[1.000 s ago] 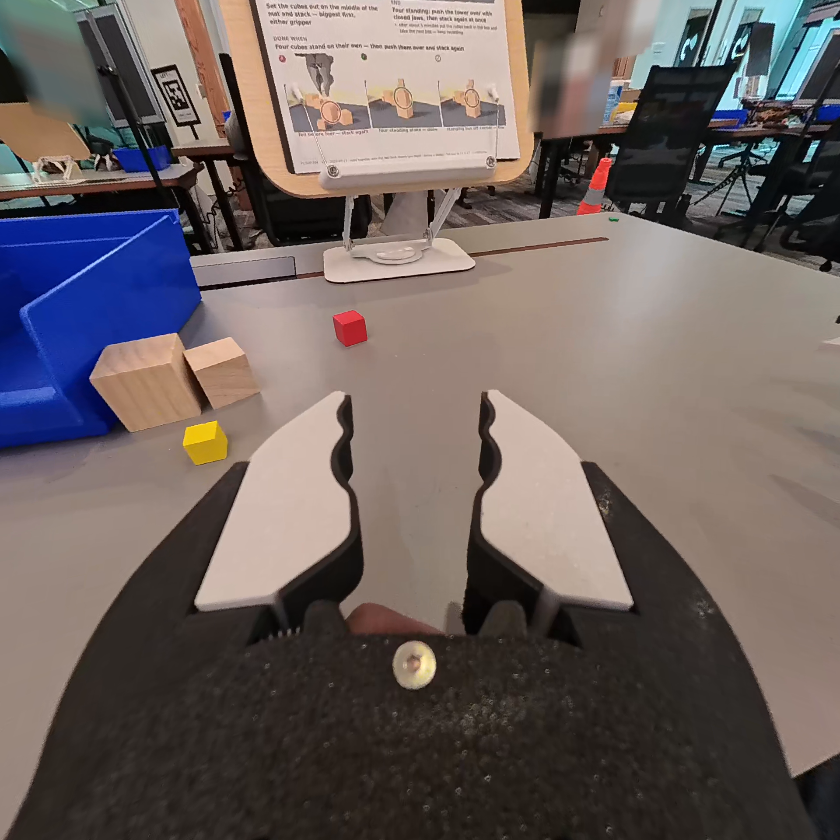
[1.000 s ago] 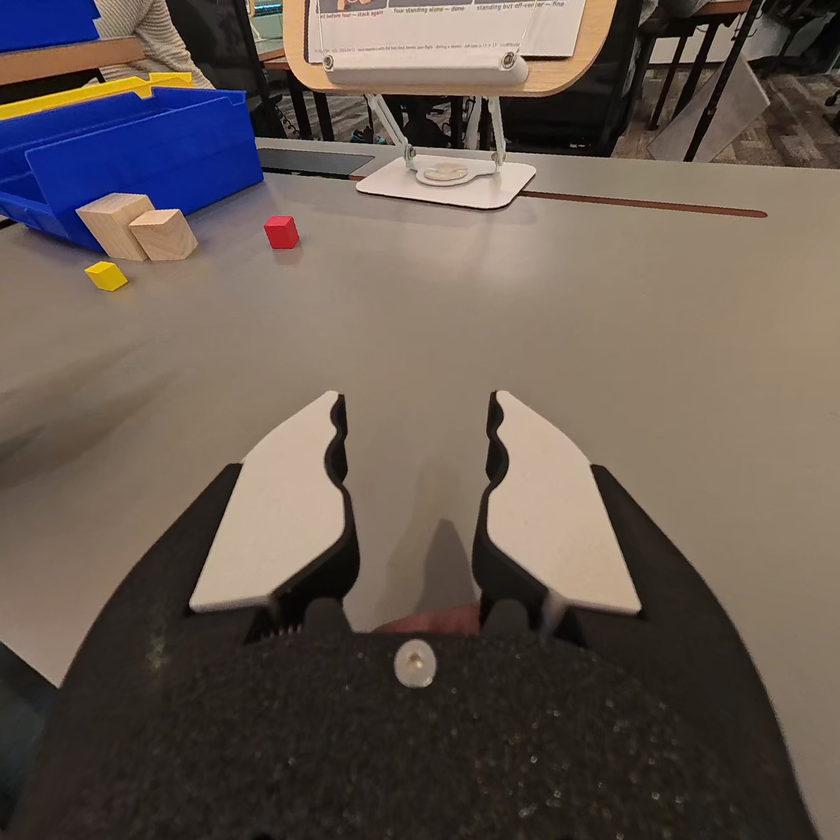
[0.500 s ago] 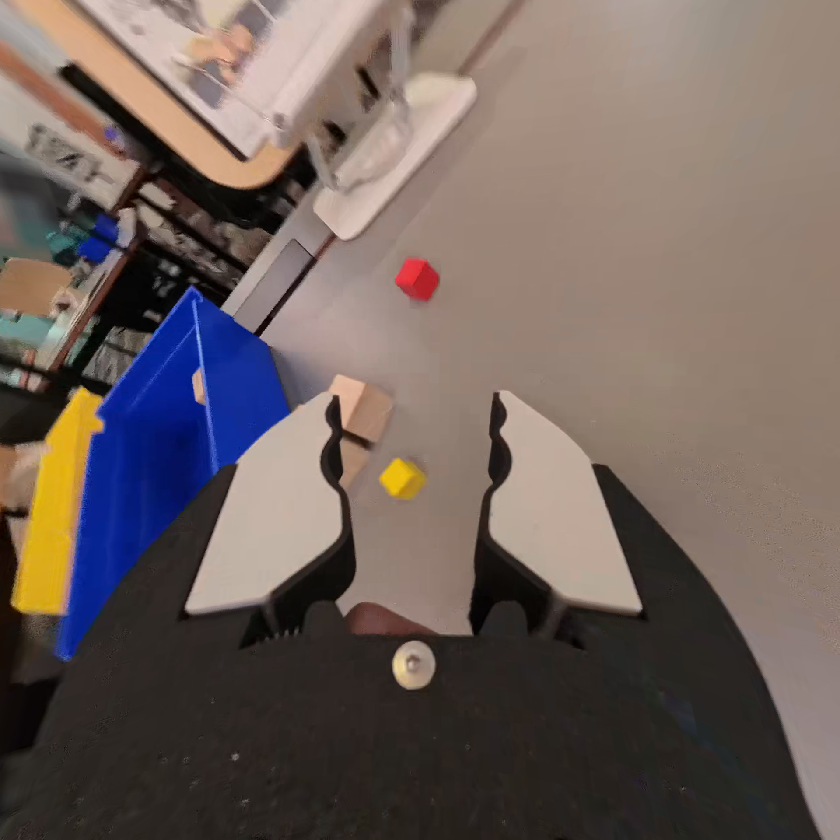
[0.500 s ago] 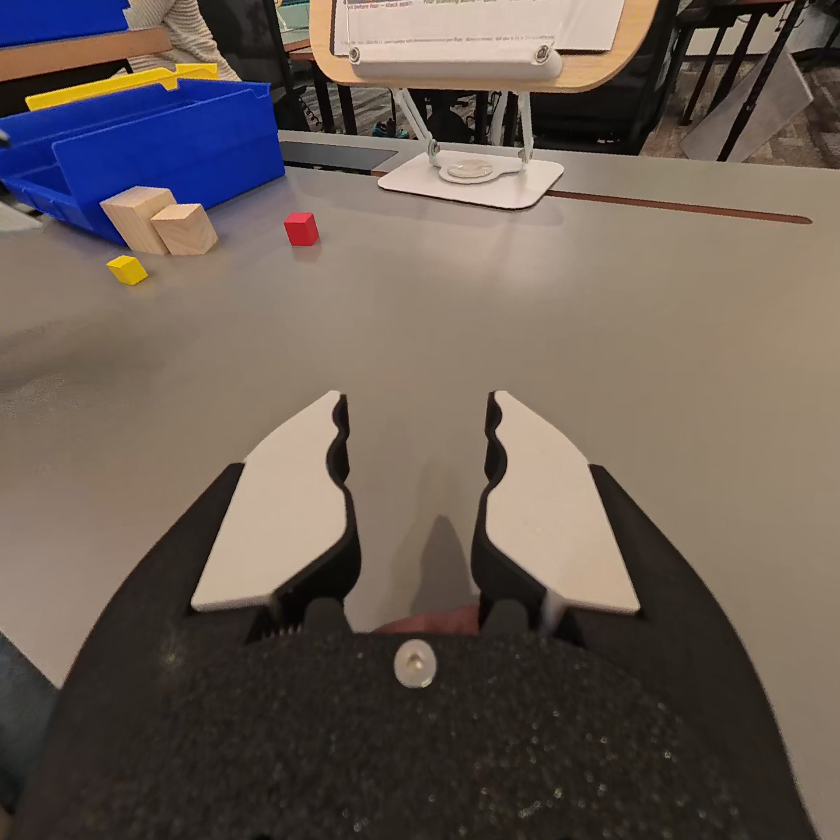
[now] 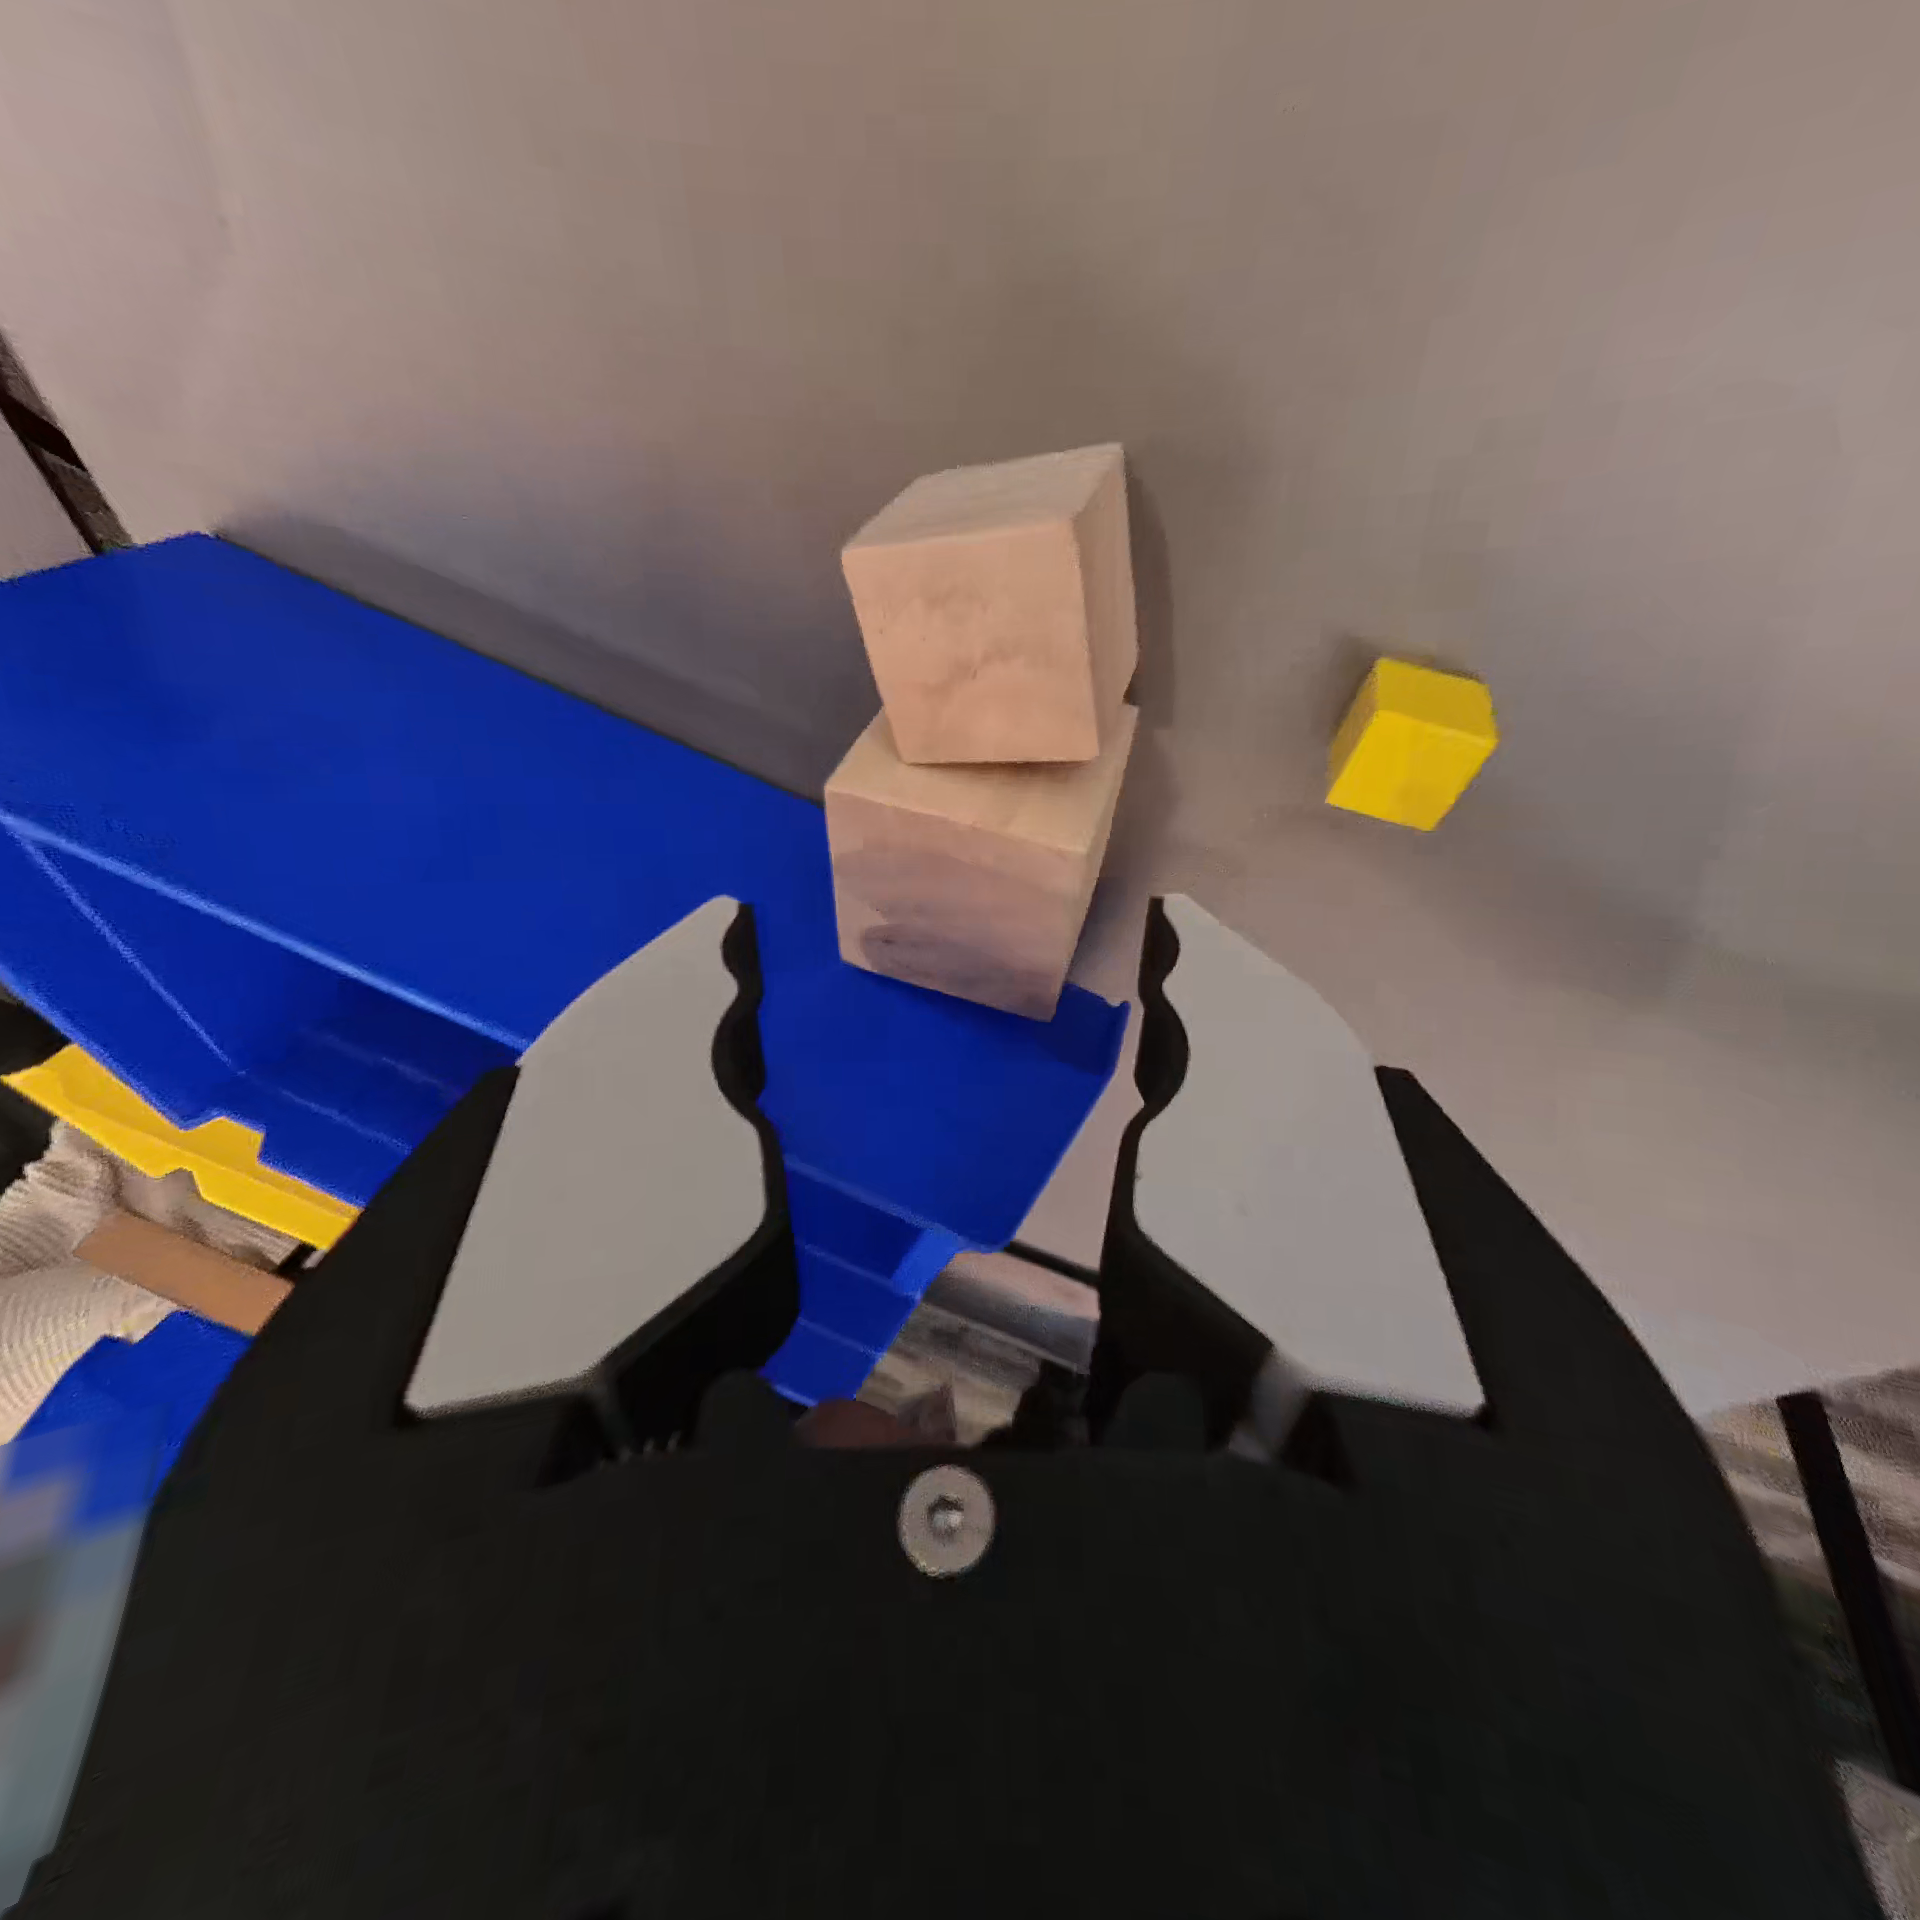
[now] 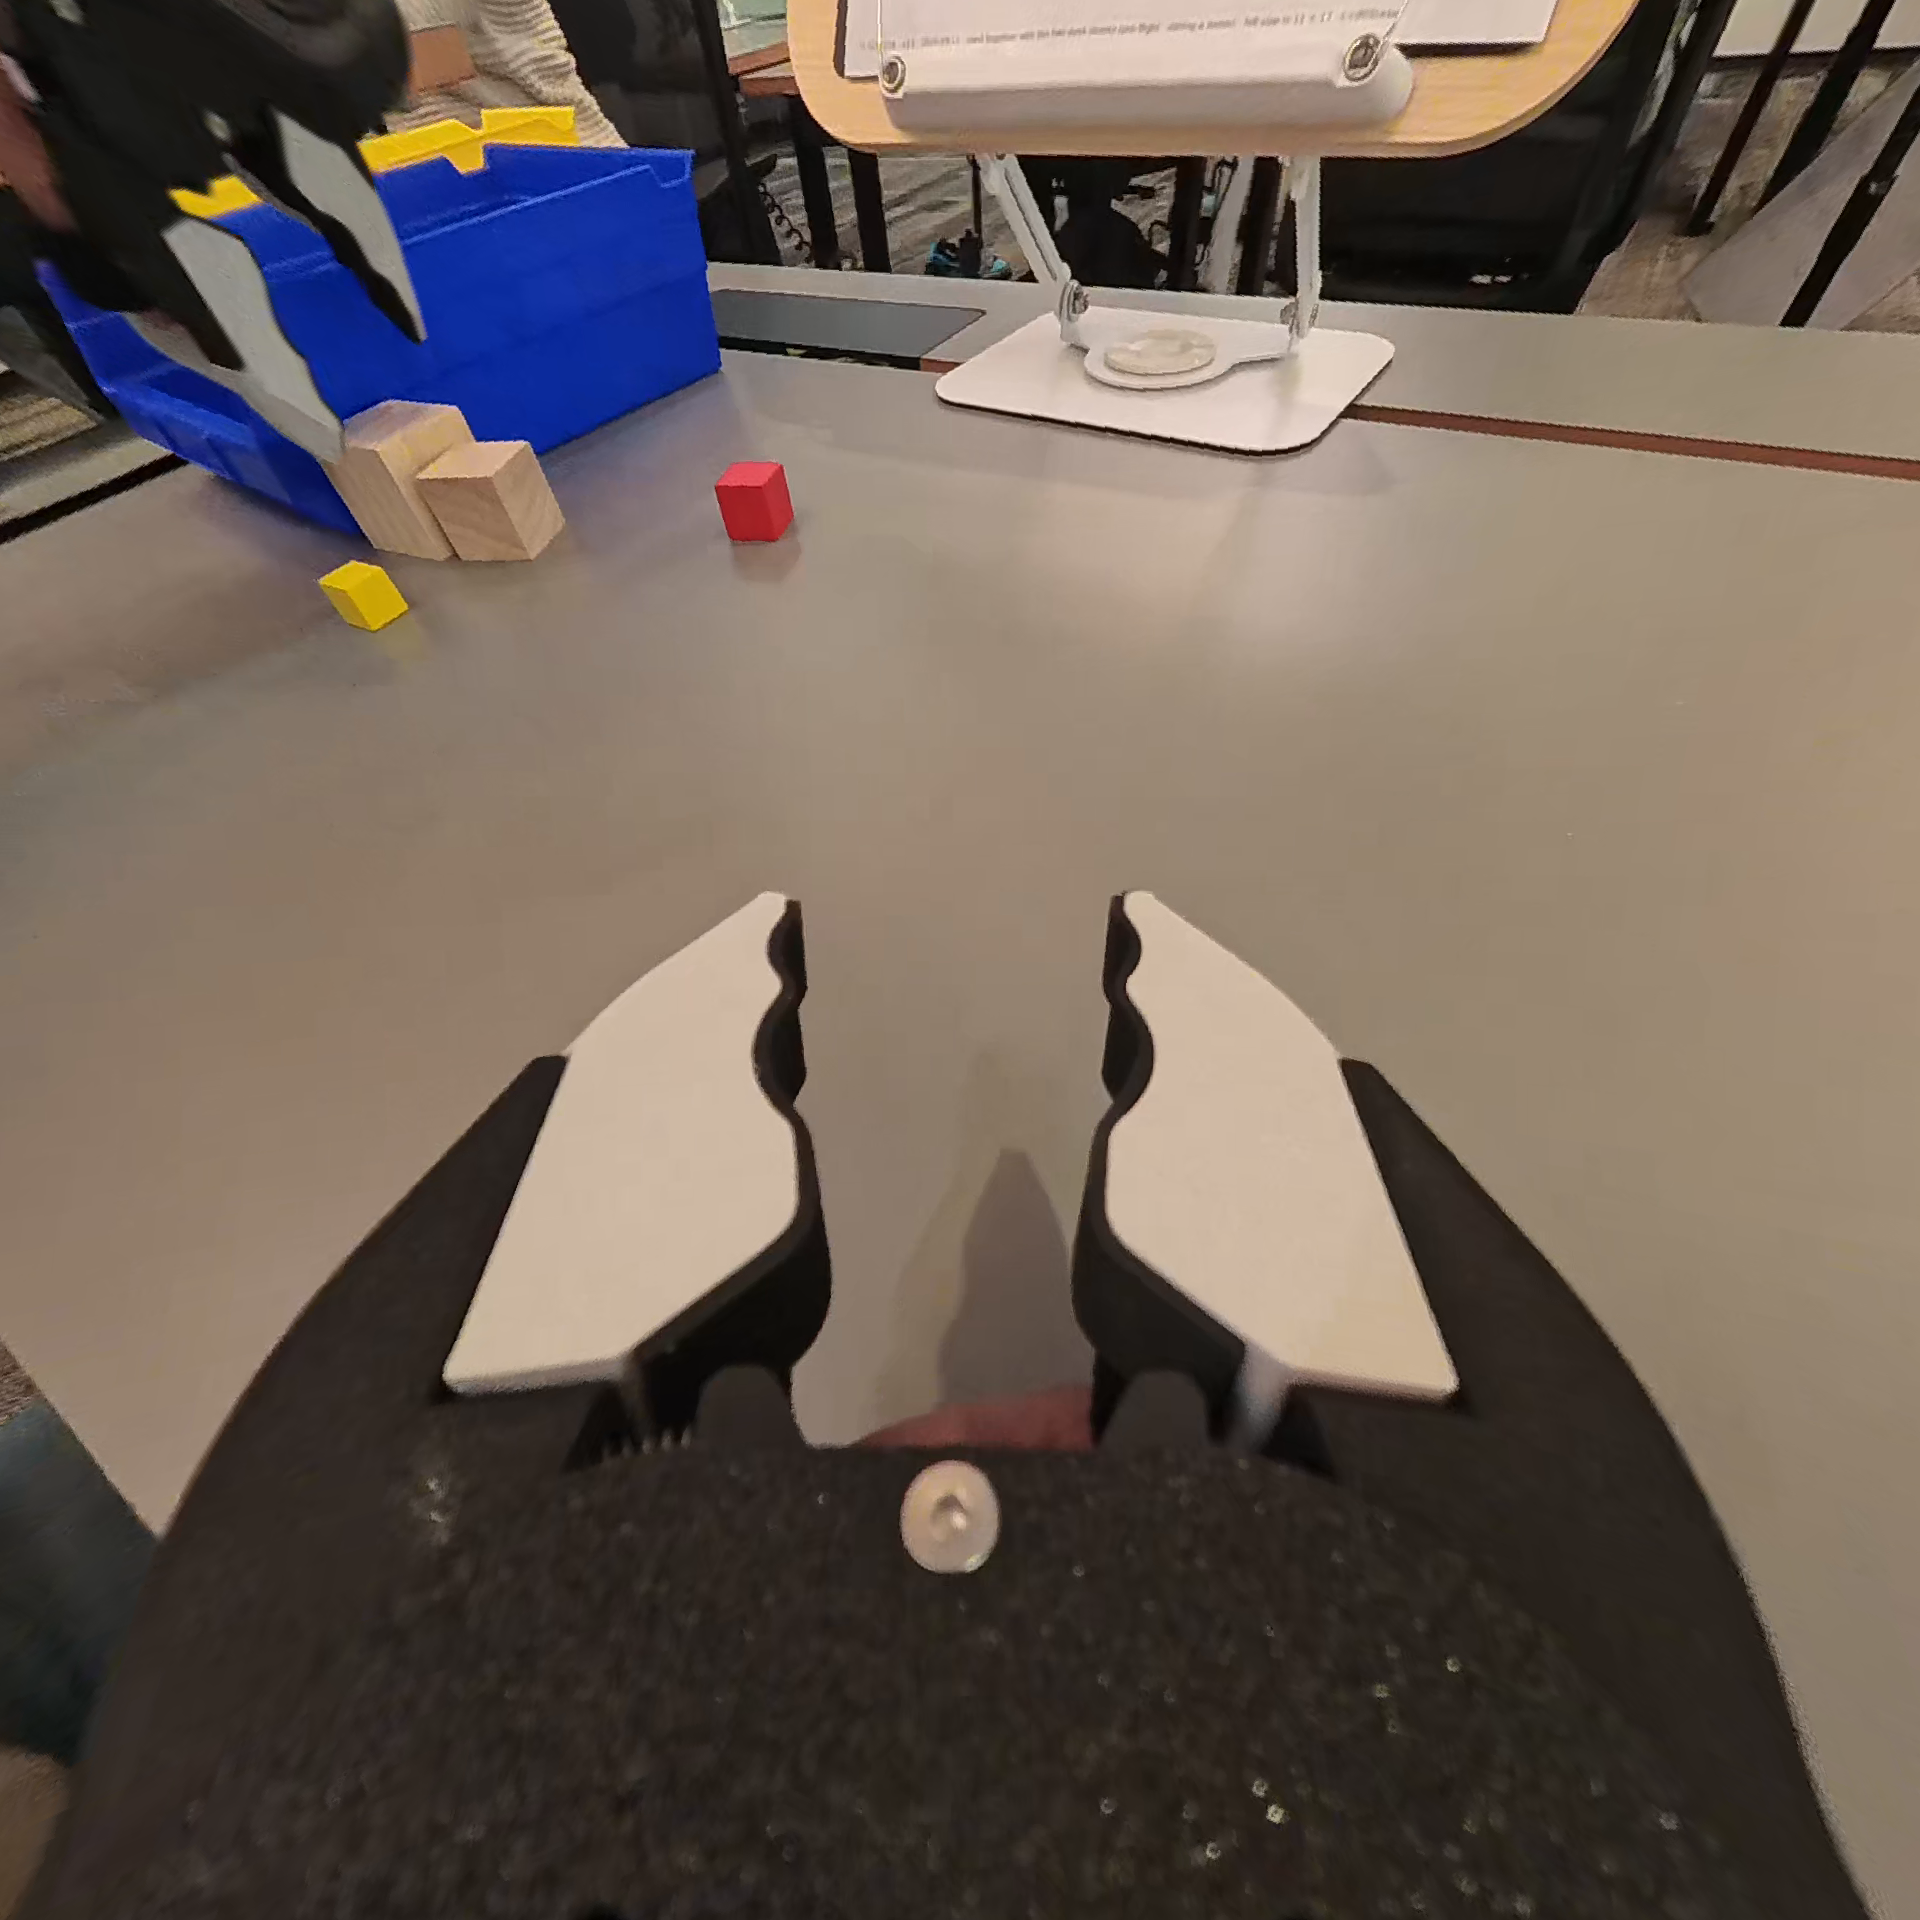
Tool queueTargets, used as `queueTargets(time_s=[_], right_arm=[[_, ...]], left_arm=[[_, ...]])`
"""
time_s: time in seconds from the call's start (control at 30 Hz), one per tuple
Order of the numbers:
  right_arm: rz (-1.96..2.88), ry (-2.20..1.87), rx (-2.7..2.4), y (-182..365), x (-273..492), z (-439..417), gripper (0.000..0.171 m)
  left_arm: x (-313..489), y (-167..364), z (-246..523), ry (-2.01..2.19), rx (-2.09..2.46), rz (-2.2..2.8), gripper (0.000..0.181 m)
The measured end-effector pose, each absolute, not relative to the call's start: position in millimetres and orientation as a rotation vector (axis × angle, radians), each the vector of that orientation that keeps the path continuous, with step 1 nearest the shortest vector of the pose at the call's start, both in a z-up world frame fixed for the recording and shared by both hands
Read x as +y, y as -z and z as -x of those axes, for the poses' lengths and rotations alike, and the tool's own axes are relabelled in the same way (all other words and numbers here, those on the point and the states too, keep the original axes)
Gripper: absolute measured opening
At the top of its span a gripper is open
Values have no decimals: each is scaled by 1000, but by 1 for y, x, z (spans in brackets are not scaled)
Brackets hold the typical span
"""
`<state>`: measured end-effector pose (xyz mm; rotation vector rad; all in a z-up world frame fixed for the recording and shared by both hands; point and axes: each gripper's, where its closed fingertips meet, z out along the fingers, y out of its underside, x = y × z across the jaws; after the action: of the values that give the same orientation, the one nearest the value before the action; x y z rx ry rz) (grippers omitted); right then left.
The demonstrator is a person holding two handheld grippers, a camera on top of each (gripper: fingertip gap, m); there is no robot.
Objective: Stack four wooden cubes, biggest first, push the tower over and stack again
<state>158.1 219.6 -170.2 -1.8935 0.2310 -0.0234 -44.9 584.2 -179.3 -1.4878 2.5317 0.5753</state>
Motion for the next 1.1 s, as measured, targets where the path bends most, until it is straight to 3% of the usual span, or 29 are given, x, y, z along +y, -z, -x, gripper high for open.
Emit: queueTargets(time_s=[0.43, 0.63, 0.9, 1.1], right_arm=[[1897, -49, 231, 172, 217, -153, 52], [1897, -47, 216, 169, 218, -149, 51], [1878, -32, 213, 158, 214, -151, 49], [1871, -22, 197, 152, 213, -150, 48]], left_arm=[[600, 223, 57, -876, 2635, 1513, 75], [595, 220, 53, -834, 2630, 1510, 67], [577, 148, 20, -695, 2505, 1392, 66], [500, 105, -52, -13, 2368, 1312, 66]])
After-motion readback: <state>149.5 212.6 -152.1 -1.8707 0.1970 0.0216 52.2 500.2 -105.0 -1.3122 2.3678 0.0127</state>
